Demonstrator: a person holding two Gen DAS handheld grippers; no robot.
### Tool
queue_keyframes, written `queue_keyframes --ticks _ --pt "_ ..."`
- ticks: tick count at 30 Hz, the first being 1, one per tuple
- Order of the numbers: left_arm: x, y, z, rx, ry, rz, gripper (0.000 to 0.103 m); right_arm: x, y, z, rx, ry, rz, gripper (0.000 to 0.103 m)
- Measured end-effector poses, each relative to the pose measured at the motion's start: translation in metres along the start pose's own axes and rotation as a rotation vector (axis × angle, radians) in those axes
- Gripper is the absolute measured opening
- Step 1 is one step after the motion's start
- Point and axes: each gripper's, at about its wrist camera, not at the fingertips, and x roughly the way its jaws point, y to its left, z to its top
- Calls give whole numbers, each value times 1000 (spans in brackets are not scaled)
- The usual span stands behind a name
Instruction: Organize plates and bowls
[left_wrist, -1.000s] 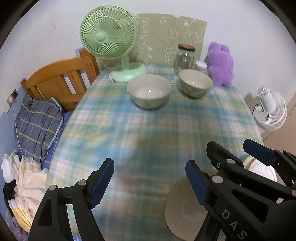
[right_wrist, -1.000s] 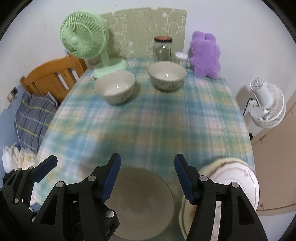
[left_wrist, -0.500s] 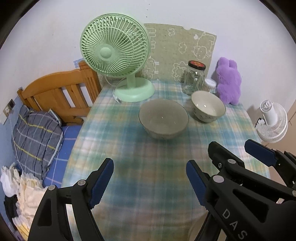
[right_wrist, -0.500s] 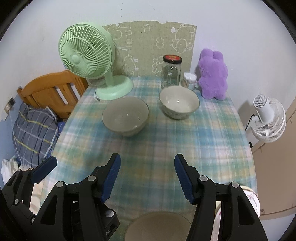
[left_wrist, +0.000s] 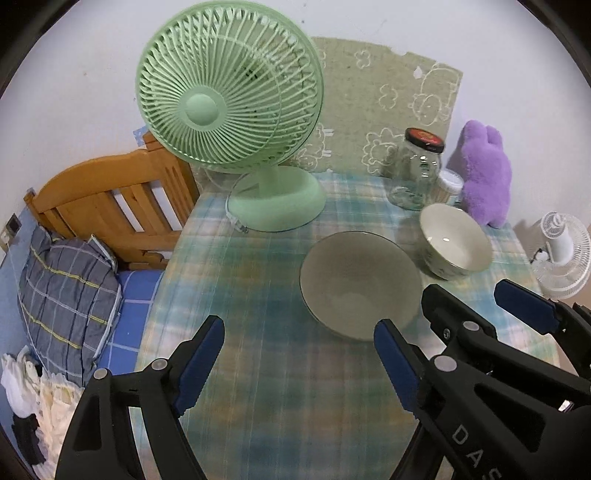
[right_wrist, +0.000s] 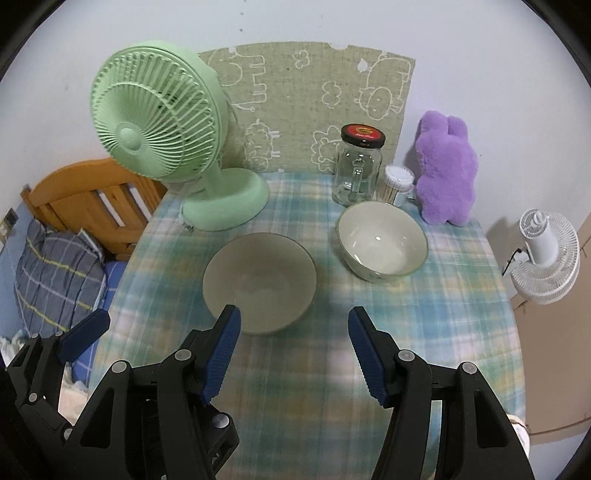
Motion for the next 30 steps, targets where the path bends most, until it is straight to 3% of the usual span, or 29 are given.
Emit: queue_keyframes --ticks 12,15,21,24,26,27,30 --pt "69 -6 24 -1 -2 0 84 71 -10 26 18 -3 -18 64" --pt "84 -7 27 1 8 2 77 88 -12 31 25 5 -10 64" --pt "110 -8 28 -5 51 -8 58 115 -15 34 36 33 -9 51" --pt "119 -8 28 -7 64 -9 44 125 -16 35 34 44 -7 42" --pt "122 -9 27 -2 65 -1 27 130 -16 35 34 50 -5 36" --pt "124 -10 27 4 63 -3 26 133 -16 35 32 54 -9 30" --pt "125 -12 28 9 59 -8 23 136 -18 36 32 46 -15 24"
